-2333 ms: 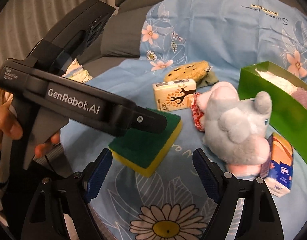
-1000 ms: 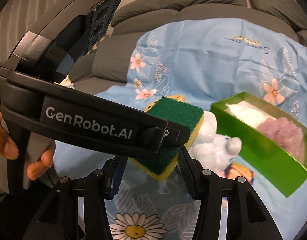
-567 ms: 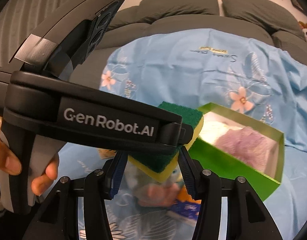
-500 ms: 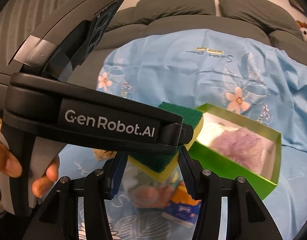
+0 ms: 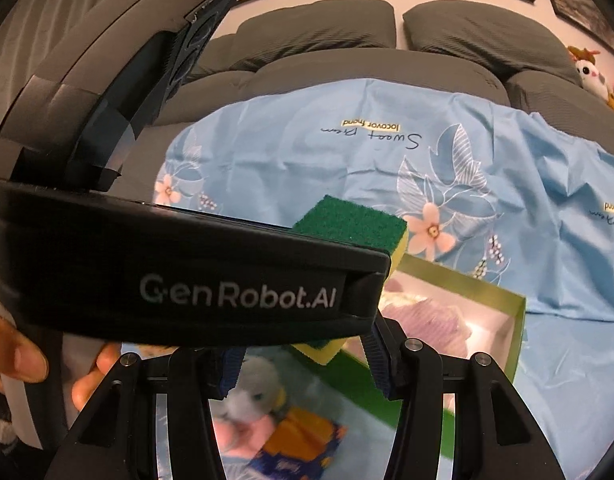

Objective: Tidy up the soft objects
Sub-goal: 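Carry the green sponge in the left gripper into the box and open it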

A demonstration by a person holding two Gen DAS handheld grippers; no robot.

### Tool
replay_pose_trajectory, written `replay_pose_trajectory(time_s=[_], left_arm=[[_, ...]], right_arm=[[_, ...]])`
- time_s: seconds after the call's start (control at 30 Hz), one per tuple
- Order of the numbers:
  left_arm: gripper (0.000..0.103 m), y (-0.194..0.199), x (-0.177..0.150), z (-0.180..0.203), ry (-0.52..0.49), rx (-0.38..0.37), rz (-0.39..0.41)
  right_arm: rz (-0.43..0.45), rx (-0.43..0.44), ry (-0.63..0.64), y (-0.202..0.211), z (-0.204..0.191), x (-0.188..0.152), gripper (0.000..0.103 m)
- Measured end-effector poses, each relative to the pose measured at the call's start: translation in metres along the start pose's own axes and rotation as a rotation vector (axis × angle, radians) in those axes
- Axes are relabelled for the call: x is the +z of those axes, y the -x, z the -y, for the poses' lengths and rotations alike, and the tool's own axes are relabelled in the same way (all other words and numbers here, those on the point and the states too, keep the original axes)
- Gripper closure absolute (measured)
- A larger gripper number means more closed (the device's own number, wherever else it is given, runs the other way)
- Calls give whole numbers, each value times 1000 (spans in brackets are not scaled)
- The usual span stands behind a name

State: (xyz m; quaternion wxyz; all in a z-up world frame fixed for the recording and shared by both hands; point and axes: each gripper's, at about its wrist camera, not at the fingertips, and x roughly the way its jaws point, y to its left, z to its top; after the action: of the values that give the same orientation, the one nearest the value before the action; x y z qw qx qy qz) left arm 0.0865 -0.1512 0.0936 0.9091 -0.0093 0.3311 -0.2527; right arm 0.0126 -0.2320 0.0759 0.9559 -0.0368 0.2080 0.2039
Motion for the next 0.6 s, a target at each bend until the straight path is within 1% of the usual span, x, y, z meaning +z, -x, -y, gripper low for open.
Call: replay_pose_trajectory(time_s=[0.13,0.33,0.47,0.53,0.57,0.6], left_arm=[[45,-18,6,-8,28,-22,-10],[45,-51,7,-22,37,-40,-26],[44,-83,7,-32,66,-49,-94],[45,-93,8,-38,100,-59,-125],[44,-97,8,-41,128,-72,-136],[35,-100,7,-44,153,-76,-147]], right_arm=[[-9,-27,-3,-17,9,2,49],[-49,-34,-31,-45,26,0,49],[-103,-42,-61,-68,36,-6,49],[-134,-59,-90,-79,43,-10,49],[-151,-65,-118,-84,48,-12,49],[-168,-85,-138,-89,51,-13,41]])
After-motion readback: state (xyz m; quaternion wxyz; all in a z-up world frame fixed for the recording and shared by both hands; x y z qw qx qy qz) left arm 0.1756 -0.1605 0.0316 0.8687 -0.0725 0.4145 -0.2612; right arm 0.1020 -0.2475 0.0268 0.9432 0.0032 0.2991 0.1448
